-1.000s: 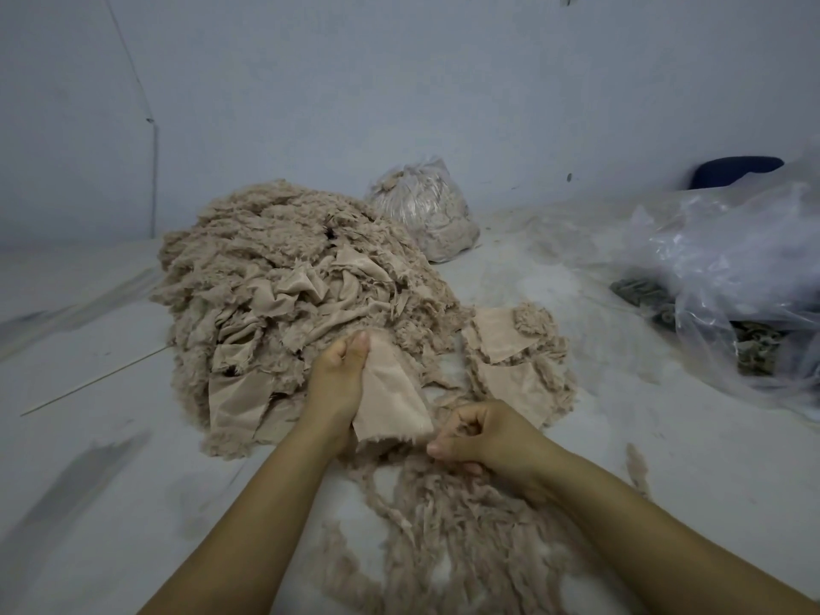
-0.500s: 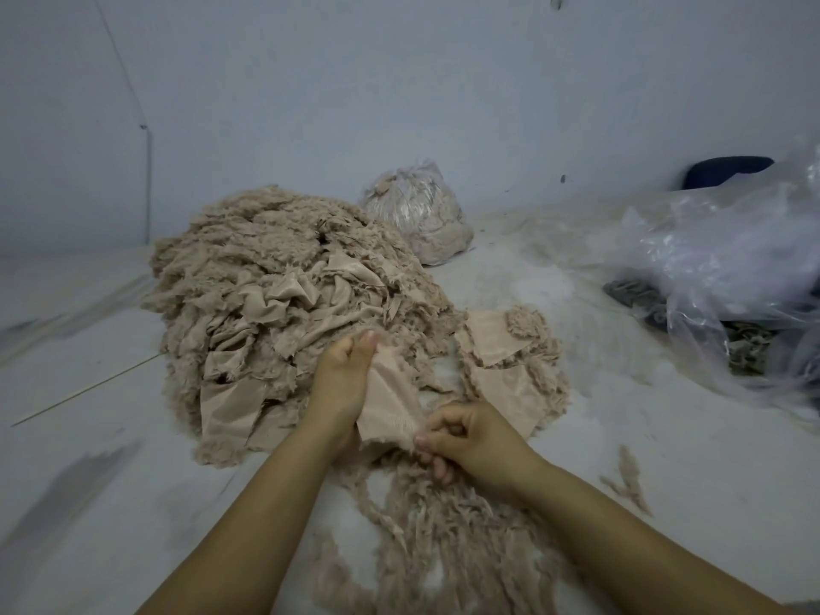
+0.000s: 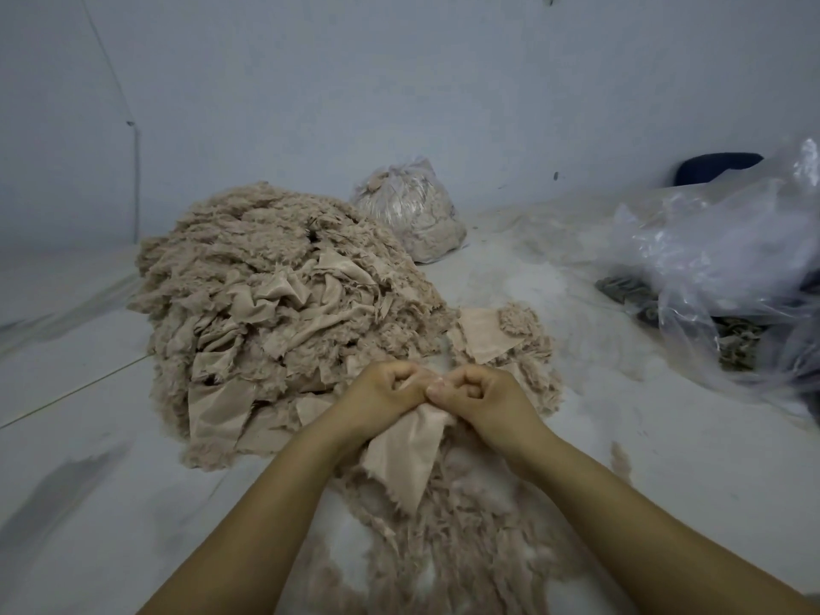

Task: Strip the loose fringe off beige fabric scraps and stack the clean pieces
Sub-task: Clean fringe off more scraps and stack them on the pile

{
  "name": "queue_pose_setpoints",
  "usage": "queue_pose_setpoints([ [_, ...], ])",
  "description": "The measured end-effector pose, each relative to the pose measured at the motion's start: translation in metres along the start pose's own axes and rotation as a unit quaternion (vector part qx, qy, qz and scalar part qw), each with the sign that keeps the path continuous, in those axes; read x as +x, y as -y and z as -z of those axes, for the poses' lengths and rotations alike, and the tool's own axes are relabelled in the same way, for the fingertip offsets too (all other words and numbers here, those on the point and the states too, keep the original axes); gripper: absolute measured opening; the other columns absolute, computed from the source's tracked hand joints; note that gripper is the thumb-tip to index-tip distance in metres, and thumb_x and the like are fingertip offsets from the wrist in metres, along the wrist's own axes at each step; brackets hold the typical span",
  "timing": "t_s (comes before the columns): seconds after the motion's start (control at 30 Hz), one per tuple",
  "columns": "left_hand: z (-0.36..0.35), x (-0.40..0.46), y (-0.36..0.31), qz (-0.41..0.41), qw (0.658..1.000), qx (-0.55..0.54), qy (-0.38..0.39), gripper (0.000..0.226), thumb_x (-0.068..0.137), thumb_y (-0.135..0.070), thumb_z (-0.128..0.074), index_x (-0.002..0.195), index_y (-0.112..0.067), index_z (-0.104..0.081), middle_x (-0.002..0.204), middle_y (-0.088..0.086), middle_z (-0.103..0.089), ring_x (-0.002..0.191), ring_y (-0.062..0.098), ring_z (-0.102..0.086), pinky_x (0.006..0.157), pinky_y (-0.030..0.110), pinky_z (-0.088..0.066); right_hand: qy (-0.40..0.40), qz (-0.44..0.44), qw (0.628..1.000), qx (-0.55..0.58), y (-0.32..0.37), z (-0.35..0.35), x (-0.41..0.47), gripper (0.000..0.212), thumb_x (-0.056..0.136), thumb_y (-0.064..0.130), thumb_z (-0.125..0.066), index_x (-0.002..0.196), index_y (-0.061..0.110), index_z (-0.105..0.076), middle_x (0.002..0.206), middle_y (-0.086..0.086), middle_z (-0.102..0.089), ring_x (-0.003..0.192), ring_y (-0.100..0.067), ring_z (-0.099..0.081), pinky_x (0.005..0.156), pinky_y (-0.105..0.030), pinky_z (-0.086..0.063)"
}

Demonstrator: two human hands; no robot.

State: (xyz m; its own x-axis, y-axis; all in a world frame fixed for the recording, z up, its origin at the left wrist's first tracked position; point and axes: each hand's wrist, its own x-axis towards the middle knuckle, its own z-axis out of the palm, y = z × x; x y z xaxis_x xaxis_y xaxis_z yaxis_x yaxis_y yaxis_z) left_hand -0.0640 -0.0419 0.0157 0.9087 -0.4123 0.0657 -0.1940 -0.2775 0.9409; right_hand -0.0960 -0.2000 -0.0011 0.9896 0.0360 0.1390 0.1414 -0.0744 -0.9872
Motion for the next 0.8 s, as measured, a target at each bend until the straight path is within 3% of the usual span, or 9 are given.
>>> queue_pose_setpoints([
  [0.07, 0.003, 0.005, 0.004, 0.037, 0.998, -0.054, -0.021, 0.01, 0.085, -0.018, -0.069, 0.079, -0.022, -0.062, 0.064, -0.008, -0.066, 0.058, 0.005, -0.06, 0.051, 0.019, -0.047, -0.057, -0.001, 0.998, 0.028, -0.003, 0.01, 0.002, 0.018, 0.084, 0.017, -0.072, 0.069, 0.01, -0.064, 0.05, 0.003, -0.059, 0.041, -0.007, -0.049, 0.042, -0.018, -0.039],
  [0.13, 0.004, 0.01, 0.008, 0.065, 0.988, -0.126, -0.059, 0.009, 0.083, -0.011, -0.069, 0.083, -0.015, -0.061, 0.072, 0.001, -0.066, 0.059, 0.013, -0.061, 0.052, 0.023, -0.049, -0.123, -0.013, 0.991, 0.042, -0.005, 0.026, 0.007, 0.02, 0.085, 0.017, -0.07, 0.067, 0.011, -0.063, 0.051, 0.002, -0.059, 0.043, -0.009, -0.049, 0.043, -0.02, -0.04],
  [0.27, -0.008, 0.028, 0.008, 0.094, 0.971, -0.182, -0.122, 0.009, 0.088, -0.006, -0.062, 0.081, -0.01, -0.061, 0.067, 0.003, -0.063, 0.05, 0.011, -0.052, 0.041, 0.019, -0.044, -0.192, -0.035, 0.979, 0.05, -0.014, 0.055, 0.017, 0.023, 0.088, 0.017, -0.068, 0.067, 0.009, -0.063, 0.045, 0.0, -0.051, 0.039, -0.01, -0.042, 0.039, -0.02, -0.035],
  [0.43, -0.016, 0.046, 0.011, 0.086, 0.954, -0.222, -0.183, 0.012, 0.09, 0.003, -0.057, 0.081, -0.006, -0.057, 0.071, 0.01, -0.063, 0.053, 0.011, -0.062, 0.051, 0.019, -0.054, -0.294, -0.063, 0.951, -0.072, -0.035, 0.082, 0.023, 0.024, 0.086, 0.031, -0.068, 0.077, 0.01, -0.066, 0.062, -0.004, -0.062, 0.06, -0.021, -0.058, 0.063, -0.035, -0.05],
  [0.5, -0.007, 0.042, 0.018, 0.086, 0.967, -0.155, -0.182, 0.013, 0.09, -0.002, -0.06, 0.079, -0.009, -0.057, 0.068, 0.008, -0.063, 0.05, 0.011, -0.06, 0.05, 0.022, -0.053, -0.317, -0.074, 0.936, -0.133, -0.04, 0.087, 0.021, 0.022, 0.085, 0.035, -0.066, 0.092, 0.015, -0.06, 0.083, -0.002, -0.062, 0.074, -0.02, -0.061, 0.069, -0.033, -0.047],
  [0.6, 0.013, 0.034, 0.031, 0.047, 0.97, 0.121, -0.206, 0.017, 0.088, -0.012, -0.063, 0.073, -0.019, -0.058, 0.069, 0.001, -0.062, 0.061, 0.015, -0.058, 0.059, 0.027, -0.048, -0.312, -0.015, 0.924, -0.219, -0.038, 0.077, 0.018, 0.014, 0.087, 0.022, -0.06, 0.099, 0.022, -0.052, 0.095, 0.002, -0.051, 0.077, -0.014, -0.055, 0.068, -0.029, -0.038],
  [0.7, 0.032, 0.02, 0.034, 0.005, 0.925, 0.296, -0.239, 0.016, 0.081, -0.03, -0.072, 0.074, -0.022, -0.059, 0.079, -0.002, -0.062, 0.076, 0.016, -0.059, 0.068, 0.031, -0.049, -0.184, 0.065, 0.947, -0.255, -0.027, 0.047, 0.015, 0.011, 0.088, 0.011, -0.061, 0.085, 0.022, -0.06, 0.085, 0.007, -0.057, 0.077, -0.009, -0.054, 0.071, -0.023, -0.041],
  [0.8, 0.051, 0.007, 0.032, 0.049, 0.917, 0.314, -0.24, 0.033, 0.073, -0.049, -0.074, 0.079, -0.02, -0.061, 0.097, 0.001, -0.061, 0.091, 0.02, -0.058, 0.075, 0.034, -0.049, -0.058, 0.083, 0.965, -0.244, -0.019, 0.013, 0.01, 0.016, 0.091, 0.014, -0.062, 0.082, 0.028, -0.06, 0.081, 0.014, -0.059, 0.07, 0.003, -0.051, 0.065, -0.008, -0.038],
])
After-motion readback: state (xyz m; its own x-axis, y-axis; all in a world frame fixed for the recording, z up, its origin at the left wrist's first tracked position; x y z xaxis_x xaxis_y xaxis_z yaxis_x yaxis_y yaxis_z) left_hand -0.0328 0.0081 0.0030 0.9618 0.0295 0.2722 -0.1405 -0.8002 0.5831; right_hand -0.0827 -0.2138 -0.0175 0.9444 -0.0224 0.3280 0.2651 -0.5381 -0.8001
